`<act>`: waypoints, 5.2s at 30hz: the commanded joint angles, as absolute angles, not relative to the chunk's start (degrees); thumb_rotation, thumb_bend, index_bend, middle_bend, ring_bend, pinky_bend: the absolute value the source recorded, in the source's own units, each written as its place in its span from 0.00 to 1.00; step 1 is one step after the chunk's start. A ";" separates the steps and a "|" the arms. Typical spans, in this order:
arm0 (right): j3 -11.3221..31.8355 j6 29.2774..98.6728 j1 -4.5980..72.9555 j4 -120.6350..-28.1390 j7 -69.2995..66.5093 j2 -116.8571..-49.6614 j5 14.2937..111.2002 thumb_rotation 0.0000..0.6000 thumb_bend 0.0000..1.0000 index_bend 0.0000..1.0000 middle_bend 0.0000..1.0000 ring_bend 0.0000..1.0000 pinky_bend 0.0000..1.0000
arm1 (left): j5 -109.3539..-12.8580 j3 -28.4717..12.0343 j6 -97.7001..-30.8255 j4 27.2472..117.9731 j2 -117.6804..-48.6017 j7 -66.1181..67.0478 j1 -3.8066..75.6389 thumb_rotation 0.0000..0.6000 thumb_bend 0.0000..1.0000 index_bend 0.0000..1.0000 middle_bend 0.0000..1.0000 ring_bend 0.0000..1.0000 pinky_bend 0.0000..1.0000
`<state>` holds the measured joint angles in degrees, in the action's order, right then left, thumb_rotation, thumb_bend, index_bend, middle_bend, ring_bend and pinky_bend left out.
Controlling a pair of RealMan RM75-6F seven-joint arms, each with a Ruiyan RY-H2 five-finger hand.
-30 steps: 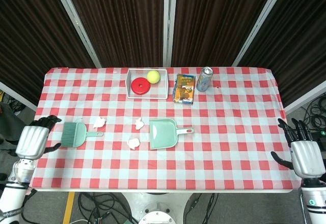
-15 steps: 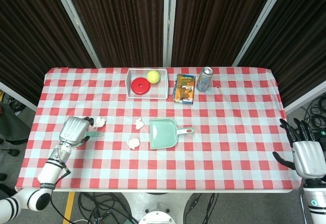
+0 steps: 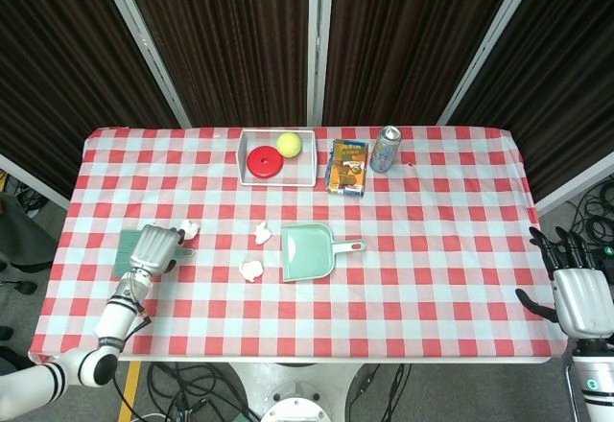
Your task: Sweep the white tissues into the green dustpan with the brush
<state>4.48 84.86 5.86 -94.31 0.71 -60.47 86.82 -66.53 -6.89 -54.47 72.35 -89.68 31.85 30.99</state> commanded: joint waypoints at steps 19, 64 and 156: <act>4.23 85.52 5.07 -94.08 0.36 -60.49 86.56 1.00 0.10 0.08 0.23 0.01 0.05 | -63.32 -5.34 -51.21 67.21 -91.27 30.64 33.11 1.00 0.25 0.42 0.44 0.77 0.90; 10.78 56.28 29.44 -96.51 26.87 -76.13 79.71 1.00 0.13 0.33 0.38 0.13 0.16 | -85.18 -0.16 -65.63 79.41 -78.66 4.36 29.28 1.00 0.41 0.54 0.57 0.77 0.89; 11.44 54.77 55.94 -76.84 51.59 -102.93 40.01 1.00 0.33 0.70 0.60 0.34 0.24 | -89.76 -3.44 -51.44 50.60 -94.94 -32.04 46.97 1.00 0.42 0.54 0.56 0.74 0.87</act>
